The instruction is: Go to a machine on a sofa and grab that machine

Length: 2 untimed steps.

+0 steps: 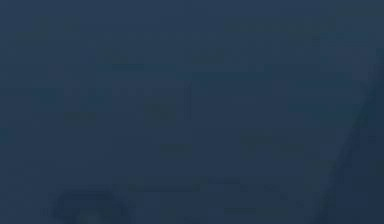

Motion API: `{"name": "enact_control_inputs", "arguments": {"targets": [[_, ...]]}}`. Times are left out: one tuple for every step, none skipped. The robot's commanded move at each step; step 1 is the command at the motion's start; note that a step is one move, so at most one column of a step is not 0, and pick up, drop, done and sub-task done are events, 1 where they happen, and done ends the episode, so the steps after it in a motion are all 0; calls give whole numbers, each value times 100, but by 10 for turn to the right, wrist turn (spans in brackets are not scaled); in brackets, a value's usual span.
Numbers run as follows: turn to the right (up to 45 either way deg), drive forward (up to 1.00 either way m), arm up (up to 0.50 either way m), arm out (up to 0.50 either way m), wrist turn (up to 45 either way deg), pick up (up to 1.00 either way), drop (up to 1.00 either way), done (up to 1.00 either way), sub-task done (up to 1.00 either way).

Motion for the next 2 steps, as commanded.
{"name": "enact_control_inputs", "arguments": {"targets": [[-450, 0, 0, 0, 0, 0, 0, 0, 0], [-450, 0, 0, 0, 0, 0, 0, 0, 0]]}}
